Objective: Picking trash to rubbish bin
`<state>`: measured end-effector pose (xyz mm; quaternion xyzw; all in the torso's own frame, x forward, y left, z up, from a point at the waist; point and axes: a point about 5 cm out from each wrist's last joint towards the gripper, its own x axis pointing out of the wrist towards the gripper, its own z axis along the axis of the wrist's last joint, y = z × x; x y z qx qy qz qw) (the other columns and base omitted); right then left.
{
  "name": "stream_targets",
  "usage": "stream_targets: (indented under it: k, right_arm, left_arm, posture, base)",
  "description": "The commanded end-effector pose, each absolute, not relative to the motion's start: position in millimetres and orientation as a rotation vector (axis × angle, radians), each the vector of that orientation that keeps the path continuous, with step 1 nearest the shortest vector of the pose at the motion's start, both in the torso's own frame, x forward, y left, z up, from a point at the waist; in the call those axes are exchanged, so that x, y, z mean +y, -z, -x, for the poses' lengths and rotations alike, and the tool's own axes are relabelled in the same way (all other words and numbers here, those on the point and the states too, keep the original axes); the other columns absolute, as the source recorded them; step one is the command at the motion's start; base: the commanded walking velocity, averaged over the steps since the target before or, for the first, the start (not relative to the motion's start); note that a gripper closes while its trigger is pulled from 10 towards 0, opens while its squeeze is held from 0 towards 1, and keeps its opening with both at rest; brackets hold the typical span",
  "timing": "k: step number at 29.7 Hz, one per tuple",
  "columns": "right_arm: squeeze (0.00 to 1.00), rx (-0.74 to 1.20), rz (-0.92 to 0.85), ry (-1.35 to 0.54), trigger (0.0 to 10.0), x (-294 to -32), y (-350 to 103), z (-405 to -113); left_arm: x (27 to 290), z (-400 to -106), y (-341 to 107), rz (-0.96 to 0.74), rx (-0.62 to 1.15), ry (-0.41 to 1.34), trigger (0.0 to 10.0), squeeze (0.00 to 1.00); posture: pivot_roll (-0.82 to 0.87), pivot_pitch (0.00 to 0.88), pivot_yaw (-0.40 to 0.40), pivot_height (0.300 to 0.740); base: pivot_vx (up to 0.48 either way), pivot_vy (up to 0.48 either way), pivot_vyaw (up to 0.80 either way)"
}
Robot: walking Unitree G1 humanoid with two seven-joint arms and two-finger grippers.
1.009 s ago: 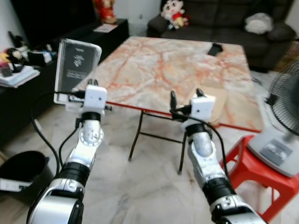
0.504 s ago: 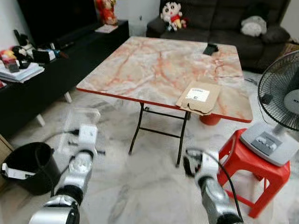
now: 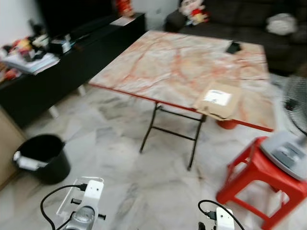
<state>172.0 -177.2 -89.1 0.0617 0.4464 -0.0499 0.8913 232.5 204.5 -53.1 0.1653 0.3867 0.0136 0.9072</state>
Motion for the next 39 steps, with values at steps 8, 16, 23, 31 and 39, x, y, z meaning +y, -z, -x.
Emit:
stream_targets:
  k: [8, 16, 23, 31, 39]
  right_arm:
    - [0.00, 0.911, -0.115, 0.085, 10.0, -173.6, 85.9, -179.8]
    - [0.00, 0.900, -0.100, 0.069, 10.0, -174.1, 83.4, -184.8]
    - [0.00, 0.902, -0.093, 0.067, 10.0, -176.3, 83.9, -183.3]
    - [0.00, 0.898, -0.127, 0.070, 10.0, -175.1, 84.9, -180.8]
    - [0.00, 0.896, -0.095, 0.038, 10.0, -173.7, 84.2, -182.4]
  left_arm:
    - [203.9, -230.3, 54.9, -0.328, 0.819, -0.045, 10.0, 0.00]
    - [203.7, -230.7, 54.6, -0.324, 0.811, -0.044, 10.0, 0.00]
    - [202.8, -229.4, 55.5, -0.321, 0.813, -0.042, 10.0, 0.00]
    - [201.7, -229.0, 55.8, -0.322, 0.810, -0.032, 10.0, 0.00]
    - [201.2, -229.0, 55.8, -0.311, 0.807, -0.037, 10.0, 0.00]
  posture:
    - [-0.09, 0.050, -0.005, 0.740]
    - [-0.09, 0.047, -0.007, 0.740]
    - [-0.10, 0.042, -0.008, 0.740]
    - [-0.09, 0.029, -0.011, 0.740]
    - [-0.09, 0.018, -0.016, 0.740]
  base:
    - [0.000, 0.000, 0.80]
    - [0.000, 0.000, 0.80]
    - [0.000, 0.000, 0.80]
    - [0.089, 0.000, 0.40]
    - [0.458, 0.000, 0.28]
